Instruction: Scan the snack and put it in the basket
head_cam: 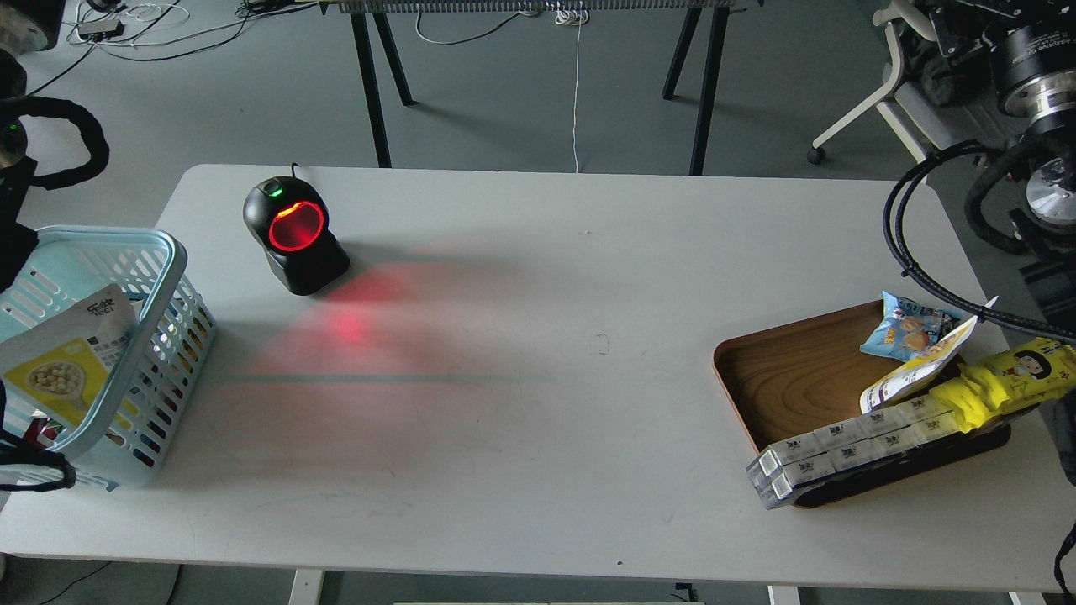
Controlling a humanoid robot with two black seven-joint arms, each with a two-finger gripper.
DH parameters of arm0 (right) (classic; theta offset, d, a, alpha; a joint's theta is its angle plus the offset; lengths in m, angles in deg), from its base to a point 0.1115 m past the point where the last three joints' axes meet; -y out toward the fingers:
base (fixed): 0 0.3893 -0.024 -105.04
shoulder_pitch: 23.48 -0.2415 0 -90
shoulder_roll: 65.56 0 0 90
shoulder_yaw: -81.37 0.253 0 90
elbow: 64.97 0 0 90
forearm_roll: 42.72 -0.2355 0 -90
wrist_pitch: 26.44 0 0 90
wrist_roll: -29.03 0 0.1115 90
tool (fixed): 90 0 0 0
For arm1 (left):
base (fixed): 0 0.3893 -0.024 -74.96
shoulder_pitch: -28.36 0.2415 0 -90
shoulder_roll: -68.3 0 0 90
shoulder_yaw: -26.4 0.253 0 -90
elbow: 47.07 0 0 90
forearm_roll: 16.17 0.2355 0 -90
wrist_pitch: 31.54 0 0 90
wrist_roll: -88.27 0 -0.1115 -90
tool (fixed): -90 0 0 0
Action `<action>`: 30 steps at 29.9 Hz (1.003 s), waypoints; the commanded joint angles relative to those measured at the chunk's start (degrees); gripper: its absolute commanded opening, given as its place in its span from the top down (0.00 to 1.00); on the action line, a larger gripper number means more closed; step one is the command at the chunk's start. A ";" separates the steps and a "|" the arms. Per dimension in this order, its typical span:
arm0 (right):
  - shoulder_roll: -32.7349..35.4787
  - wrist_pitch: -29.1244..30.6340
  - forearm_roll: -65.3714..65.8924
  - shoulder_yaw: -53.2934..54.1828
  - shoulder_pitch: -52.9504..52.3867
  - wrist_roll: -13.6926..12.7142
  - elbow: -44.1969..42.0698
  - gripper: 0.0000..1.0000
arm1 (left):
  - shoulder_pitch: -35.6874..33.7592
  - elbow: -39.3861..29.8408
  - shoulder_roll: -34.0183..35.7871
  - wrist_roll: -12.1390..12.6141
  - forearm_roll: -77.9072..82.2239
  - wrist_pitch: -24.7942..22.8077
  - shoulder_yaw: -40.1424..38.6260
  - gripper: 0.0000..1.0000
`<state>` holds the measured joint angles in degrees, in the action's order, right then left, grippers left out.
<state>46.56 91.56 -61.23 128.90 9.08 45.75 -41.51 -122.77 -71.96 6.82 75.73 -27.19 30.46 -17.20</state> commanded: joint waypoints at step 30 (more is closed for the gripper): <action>-3.93 0.00 0.06 1.07 1.45 0.15 0.36 0.01 | 1.80 2.65 -12.00 0.95 -8.84 0.00 0.00 0.00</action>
